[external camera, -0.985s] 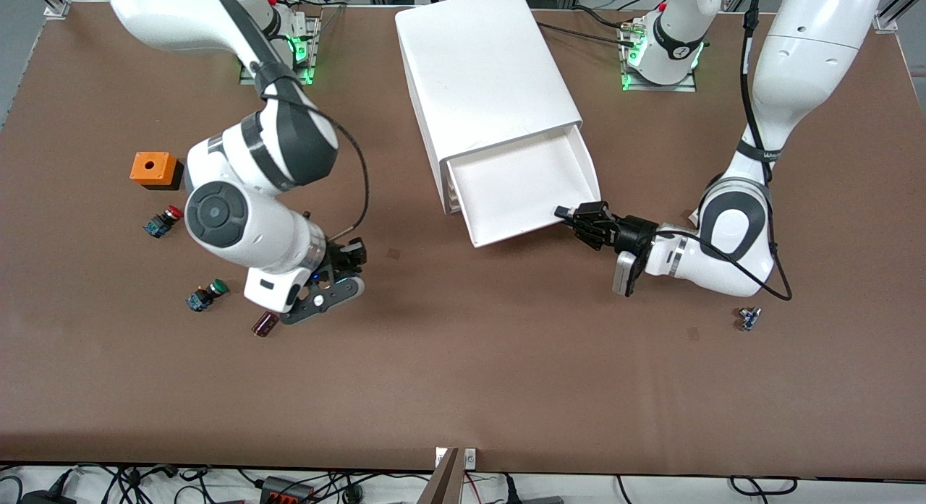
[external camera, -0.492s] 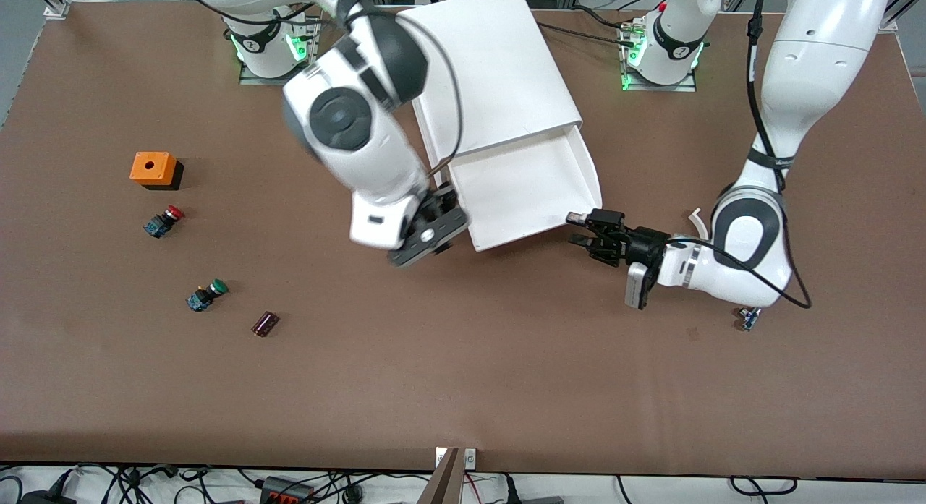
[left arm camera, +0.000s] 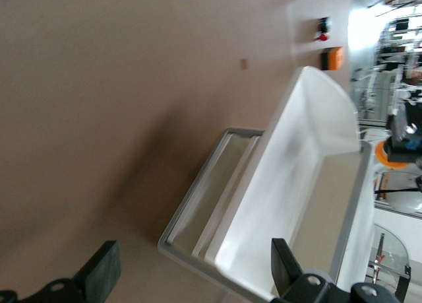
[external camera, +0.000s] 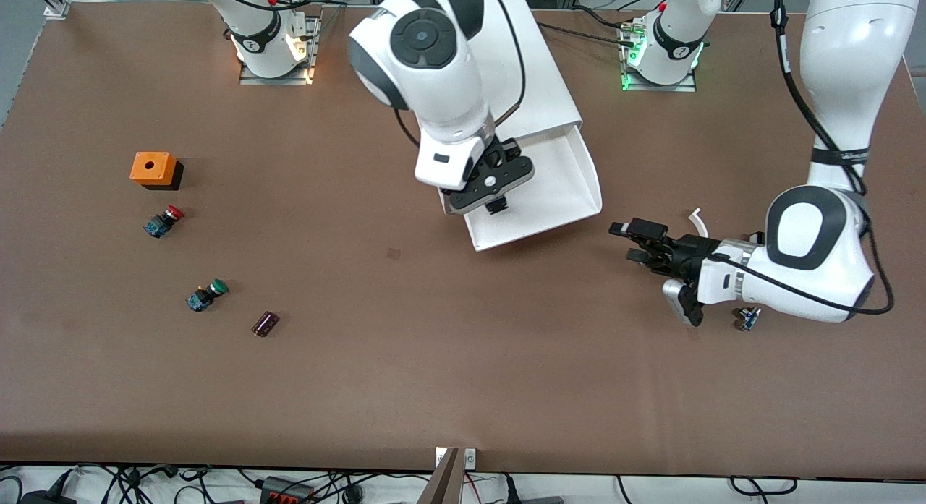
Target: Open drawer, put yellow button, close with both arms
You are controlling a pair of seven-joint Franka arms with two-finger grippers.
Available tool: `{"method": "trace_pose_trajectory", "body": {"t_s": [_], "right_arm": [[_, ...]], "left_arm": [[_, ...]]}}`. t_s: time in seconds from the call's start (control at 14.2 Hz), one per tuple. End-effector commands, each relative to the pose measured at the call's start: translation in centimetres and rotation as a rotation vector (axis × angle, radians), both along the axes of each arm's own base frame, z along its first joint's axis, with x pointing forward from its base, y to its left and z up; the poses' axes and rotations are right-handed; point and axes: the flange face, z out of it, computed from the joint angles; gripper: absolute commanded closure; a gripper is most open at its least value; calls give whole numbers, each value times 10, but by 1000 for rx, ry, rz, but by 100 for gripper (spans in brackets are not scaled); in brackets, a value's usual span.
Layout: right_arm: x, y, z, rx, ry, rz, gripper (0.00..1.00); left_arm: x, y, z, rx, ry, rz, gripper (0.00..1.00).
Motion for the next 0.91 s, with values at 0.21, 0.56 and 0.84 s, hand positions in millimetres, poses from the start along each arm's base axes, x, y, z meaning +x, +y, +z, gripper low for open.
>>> {"method": "trace_pose_trajectory", "body": {"t_s": [0.21,0.56,0.84], "right_arm": [[-26,49,-54,-22,9,5,100],[-30,58,-75,-53,-8,-36,100],[-34,59,-76,-57,24,-106,100]], "left_arm": [[-16,20,79,615,6,58,0],[-7,34,103,796,-69,51,0],[1,32,102,814,-65,103,0]]}}
